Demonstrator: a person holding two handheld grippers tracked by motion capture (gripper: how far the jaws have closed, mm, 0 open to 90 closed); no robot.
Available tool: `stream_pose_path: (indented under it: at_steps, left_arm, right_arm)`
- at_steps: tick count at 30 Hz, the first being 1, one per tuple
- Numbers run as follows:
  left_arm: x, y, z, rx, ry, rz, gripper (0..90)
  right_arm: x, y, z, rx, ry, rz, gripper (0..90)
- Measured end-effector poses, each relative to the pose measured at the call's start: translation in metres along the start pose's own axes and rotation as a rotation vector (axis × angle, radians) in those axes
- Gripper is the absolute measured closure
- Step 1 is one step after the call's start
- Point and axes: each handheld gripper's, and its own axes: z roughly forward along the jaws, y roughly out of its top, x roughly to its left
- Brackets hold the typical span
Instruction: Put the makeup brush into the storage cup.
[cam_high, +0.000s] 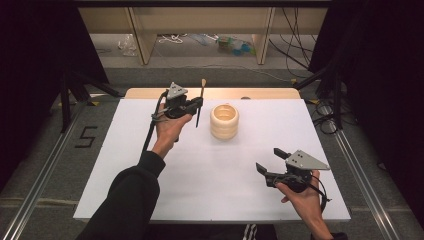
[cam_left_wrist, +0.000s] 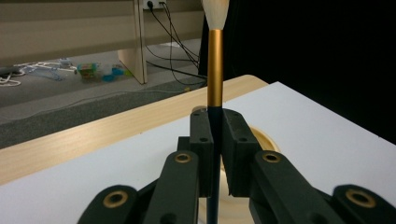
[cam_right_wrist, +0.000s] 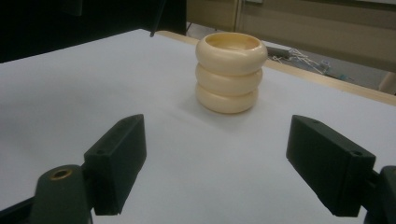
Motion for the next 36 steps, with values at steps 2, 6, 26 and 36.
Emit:
stream_pose_path:
  at_steps: [2,6,26,36]
  left_arm:
    - [0.0,0.002,0.003,-0.004,-0.002,-0.005,83.4]
    - [-0.001,0.005,0.007,-0.01,-0.01,-0.009,83.4]
    - [-0.016,0.017,0.027,-0.065,-0.042,-0.008,83.4]
    - [-0.018,0.022,0.033,-0.092,-0.047,-0.017,83.4]
  right_arm:
    - [0.001,0.0,0.0,0.006,0.004,0.016,20.9]
    - [0.0,0.0,0.0,-0.002,0.002,0.0,20.9]
    - [0.001,0.0,0.0,0.0,-0.001,0.015,15.7]
    - [0.001,0.0,0.001,-0.024,-0.001,0.004,15.6]
